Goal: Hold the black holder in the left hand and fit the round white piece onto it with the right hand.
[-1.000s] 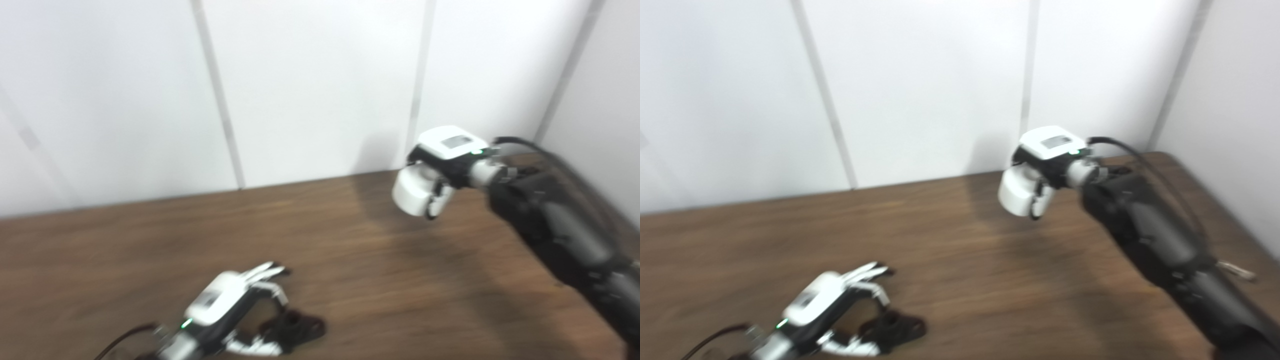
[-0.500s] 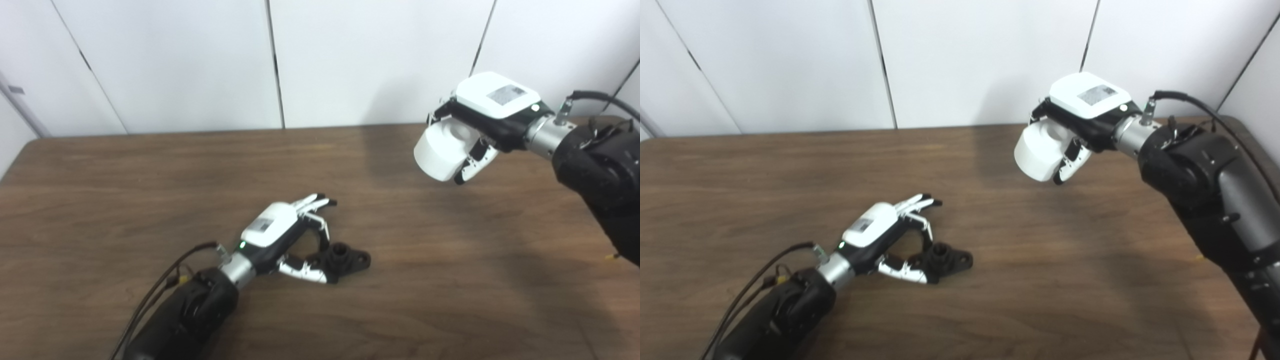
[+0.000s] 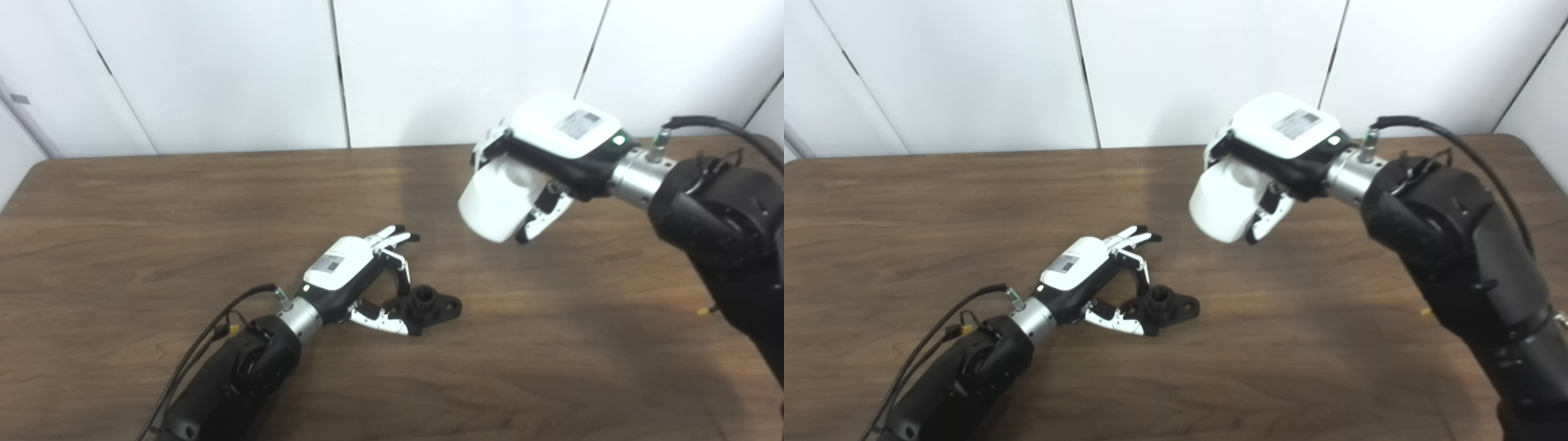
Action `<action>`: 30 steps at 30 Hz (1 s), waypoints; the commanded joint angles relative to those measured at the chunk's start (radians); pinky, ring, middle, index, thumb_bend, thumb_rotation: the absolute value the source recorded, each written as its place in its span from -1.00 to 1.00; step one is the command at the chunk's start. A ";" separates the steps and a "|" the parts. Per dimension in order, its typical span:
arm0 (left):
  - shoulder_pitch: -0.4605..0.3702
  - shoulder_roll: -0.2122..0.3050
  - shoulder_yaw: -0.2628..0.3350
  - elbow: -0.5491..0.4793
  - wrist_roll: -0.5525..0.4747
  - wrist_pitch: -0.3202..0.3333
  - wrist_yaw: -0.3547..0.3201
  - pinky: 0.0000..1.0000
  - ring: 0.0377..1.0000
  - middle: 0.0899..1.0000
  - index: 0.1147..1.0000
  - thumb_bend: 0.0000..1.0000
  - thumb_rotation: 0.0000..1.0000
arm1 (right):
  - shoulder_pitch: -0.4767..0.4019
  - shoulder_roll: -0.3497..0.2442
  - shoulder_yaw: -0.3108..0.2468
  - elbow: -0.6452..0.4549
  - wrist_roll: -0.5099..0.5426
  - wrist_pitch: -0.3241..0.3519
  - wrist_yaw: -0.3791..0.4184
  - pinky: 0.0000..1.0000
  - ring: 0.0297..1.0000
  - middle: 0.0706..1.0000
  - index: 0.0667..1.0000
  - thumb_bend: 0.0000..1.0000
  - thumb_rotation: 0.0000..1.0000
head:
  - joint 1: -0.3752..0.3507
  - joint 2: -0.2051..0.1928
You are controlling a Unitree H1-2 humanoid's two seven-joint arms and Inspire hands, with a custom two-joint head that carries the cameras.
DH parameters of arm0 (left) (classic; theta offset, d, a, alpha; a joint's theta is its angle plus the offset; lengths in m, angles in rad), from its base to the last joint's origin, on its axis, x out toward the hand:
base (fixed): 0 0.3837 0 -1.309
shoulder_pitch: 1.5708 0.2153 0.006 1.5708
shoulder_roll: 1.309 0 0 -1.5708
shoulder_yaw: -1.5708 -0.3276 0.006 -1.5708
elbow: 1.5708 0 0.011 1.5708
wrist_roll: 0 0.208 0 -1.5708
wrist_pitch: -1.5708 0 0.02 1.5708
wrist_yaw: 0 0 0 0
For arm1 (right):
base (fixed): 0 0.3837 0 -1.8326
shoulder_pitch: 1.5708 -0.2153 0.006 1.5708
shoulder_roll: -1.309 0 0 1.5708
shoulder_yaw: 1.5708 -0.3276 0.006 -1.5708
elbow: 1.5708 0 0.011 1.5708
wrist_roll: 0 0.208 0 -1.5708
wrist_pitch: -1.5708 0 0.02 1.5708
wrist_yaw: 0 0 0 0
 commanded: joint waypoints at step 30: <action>0.026 0.003 -0.069 0.002 0.058 0.132 -0.112 0.84 0.97 0.86 -0.16 0.05 -0.86 | -0.054 0.129 0.152 -0.010 -0.083 -0.074 0.096 0.58 0.60 0.45 -0.12 0.05 -0.71 | 0.023 0.023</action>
